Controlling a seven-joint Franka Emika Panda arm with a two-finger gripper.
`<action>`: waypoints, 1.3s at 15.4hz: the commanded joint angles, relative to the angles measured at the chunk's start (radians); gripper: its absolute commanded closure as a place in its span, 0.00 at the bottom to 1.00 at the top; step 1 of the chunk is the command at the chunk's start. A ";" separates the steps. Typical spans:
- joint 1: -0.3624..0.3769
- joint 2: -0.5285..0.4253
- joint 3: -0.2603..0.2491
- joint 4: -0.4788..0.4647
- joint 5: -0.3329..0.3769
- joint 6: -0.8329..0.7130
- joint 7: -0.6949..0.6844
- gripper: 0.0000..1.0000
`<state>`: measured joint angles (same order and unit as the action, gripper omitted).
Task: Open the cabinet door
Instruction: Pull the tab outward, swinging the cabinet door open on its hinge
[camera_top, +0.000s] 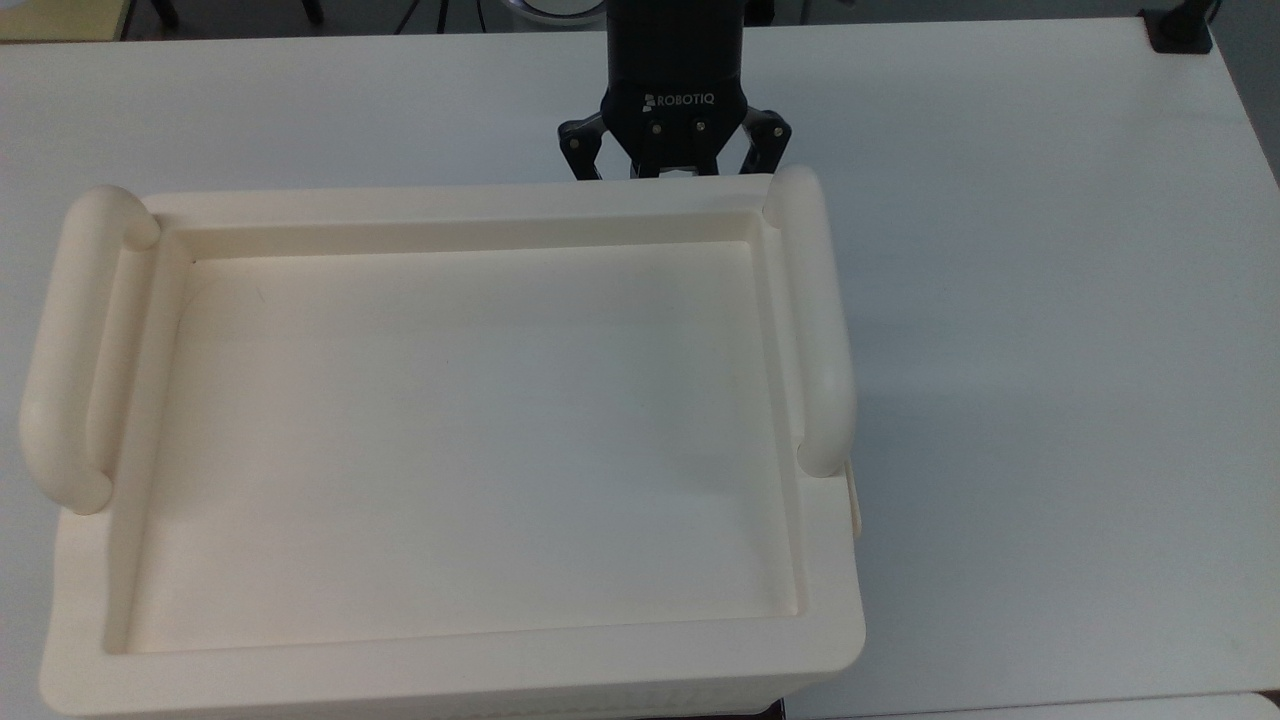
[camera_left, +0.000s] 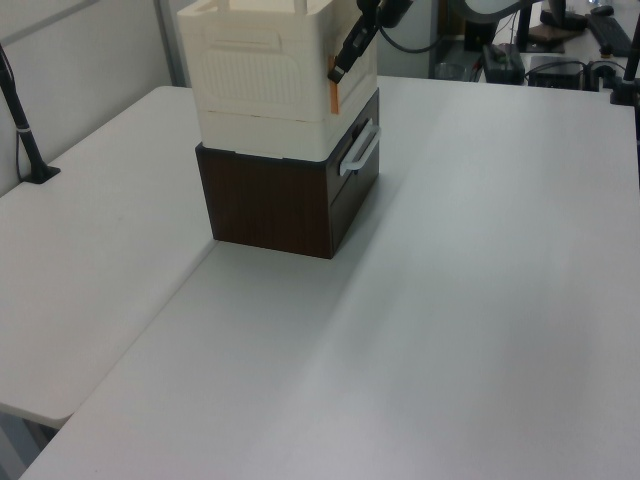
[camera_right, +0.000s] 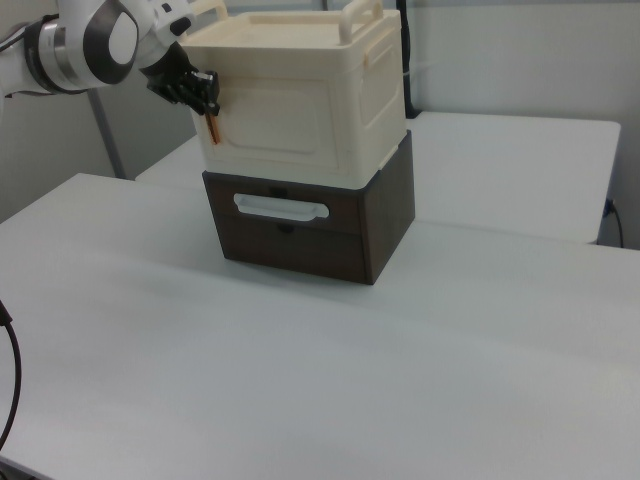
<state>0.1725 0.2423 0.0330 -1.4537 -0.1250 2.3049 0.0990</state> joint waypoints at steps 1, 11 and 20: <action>0.005 0.011 -0.004 0.010 -0.015 0.016 0.005 0.82; -0.002 -0.024 -0.008 -0.005 -0.013 -0.151 0.001 0.84; -0.004 -0.129 -0.007 -0.001 -0.002 -0.474 -0.018 0.03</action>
<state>0.1658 0.1730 0.0336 -1.4366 -0.1242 1.9484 0.0990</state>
